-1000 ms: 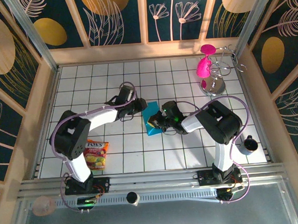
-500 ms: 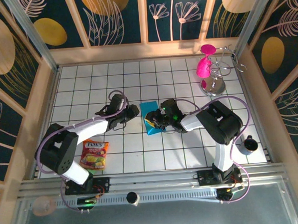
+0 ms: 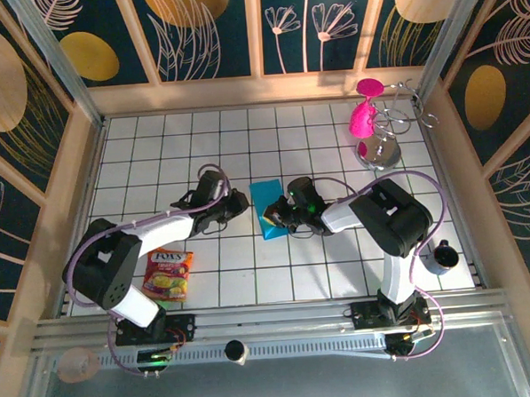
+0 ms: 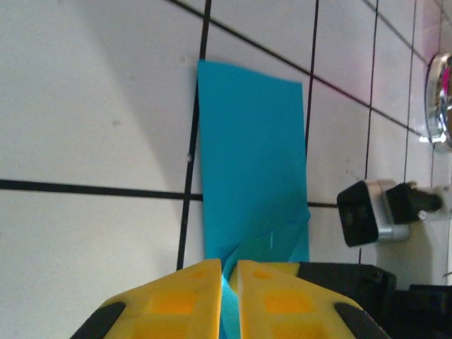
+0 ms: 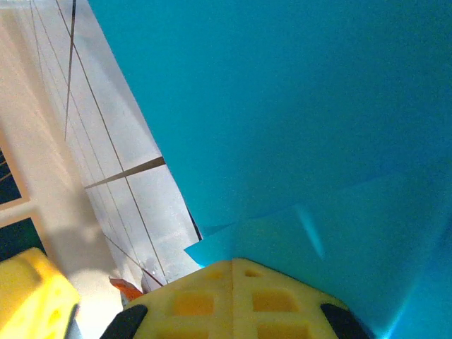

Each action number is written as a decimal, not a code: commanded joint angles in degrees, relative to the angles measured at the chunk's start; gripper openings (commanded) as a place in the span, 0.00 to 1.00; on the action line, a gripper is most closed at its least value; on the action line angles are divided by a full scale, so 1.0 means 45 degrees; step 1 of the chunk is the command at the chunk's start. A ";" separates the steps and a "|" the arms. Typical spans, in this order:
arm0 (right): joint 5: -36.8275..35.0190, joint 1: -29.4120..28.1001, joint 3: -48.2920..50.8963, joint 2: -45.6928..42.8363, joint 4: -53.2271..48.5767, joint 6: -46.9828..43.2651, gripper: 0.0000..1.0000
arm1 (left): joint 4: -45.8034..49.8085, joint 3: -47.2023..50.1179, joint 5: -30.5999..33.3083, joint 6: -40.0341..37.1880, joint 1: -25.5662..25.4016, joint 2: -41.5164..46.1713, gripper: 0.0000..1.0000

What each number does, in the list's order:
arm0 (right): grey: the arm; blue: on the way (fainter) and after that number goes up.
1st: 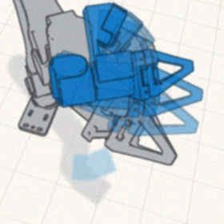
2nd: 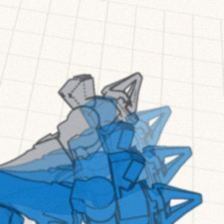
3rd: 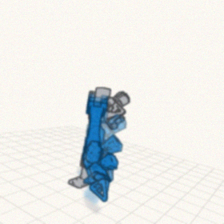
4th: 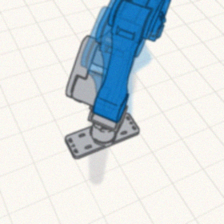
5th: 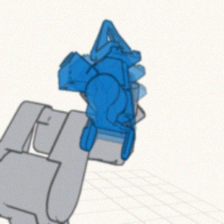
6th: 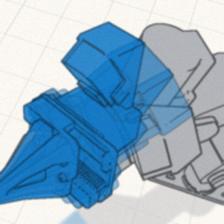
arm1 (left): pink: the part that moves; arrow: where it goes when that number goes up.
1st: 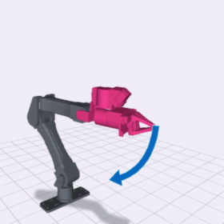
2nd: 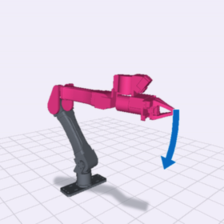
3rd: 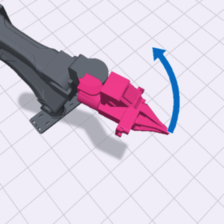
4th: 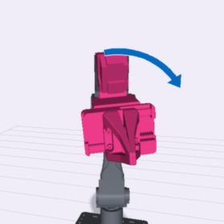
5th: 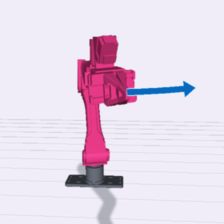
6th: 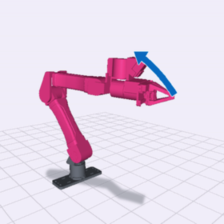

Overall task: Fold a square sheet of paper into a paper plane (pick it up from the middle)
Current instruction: Fold the triangle a second time at the center of the table.

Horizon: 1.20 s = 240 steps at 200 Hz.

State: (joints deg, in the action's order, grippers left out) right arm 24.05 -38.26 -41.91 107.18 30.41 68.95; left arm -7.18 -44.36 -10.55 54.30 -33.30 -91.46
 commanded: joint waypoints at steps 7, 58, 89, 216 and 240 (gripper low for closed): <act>-0.0373 -0.0072 0.0000 0.0067 -0.1380 -0.0107 0.00 | -0.0349 -0.0516 -0.0813 -0.0224 -0.0352 -0.0776 0.07; -0.0345 -0.0072 -0.0062 0.0097 -0.1388 -0.0035 0.00 | -0.0376 -0.0995 -0.1351 -0.0451 -0.0556 -0.1709 0.00; -0.0326 -0.0072 -0.0003 0.0113 -0.1336 0.0030 0.00 | -0.0151 -0.1269 -0.1412 -0.0544 -0.0630 -0.2208 0.00; -0.0016 -0.0072 0.0105 -0.0295 -0.0822 0.0119 0.00 | 0.1323 -0.1803 -0.0605 -0.0912 -0.0628 -0.3370 0.00; 0.0242 0.0016 0.0036 -0.0792 -0.0605 -0.0060 0.00 | 0.1834 -0.1990 -0.0191 -0.1082 -0.0636 -0.3459 0.00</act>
State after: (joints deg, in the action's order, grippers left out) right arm 24.12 -38.26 -42.13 106.72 29.47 69.19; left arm -4.32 -52.27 -14.11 51.18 -35.70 -105.45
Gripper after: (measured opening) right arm 0.047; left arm 0.044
